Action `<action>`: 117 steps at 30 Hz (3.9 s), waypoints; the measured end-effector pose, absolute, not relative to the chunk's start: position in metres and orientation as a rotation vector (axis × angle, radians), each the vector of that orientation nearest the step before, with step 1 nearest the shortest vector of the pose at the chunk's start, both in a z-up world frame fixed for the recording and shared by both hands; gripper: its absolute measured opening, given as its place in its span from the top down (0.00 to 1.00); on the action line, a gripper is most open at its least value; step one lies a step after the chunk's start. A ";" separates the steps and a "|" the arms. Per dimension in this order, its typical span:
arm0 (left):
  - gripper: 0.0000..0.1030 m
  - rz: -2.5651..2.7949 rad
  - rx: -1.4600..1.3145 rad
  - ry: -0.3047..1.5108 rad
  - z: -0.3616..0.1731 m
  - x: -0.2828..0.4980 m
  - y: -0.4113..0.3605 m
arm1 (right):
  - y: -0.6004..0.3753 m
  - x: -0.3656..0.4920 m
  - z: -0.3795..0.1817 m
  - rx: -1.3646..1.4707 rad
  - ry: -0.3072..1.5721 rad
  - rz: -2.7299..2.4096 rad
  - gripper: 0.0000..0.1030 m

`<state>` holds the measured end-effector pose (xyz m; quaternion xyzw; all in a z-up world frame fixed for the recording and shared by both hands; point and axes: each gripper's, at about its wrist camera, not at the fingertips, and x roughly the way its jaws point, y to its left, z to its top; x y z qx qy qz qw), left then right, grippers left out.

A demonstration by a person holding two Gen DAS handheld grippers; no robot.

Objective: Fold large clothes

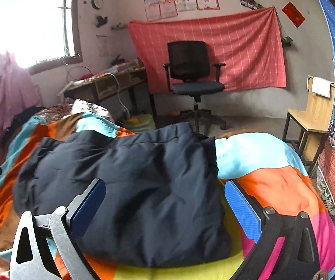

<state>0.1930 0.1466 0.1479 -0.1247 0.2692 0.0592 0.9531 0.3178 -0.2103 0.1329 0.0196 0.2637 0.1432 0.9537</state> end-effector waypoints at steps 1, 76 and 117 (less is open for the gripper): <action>0.09 0.114 -0.234 0.538 0.150 0.188 0.139 | -0.209 0.311 0.136 0.040 0.527 0.297 0.00; 0.03 0.107 -0.035 0.489 0.088 0.053 0.056 | -0.183 0.115 0.097 -0.039 0.367 0.382 0.00; 0.03 0.108 -0.028 0.484 0.089 0.053 0.053 | -0.186 0.116 0.095 -0.034 0.372 0.379 0.00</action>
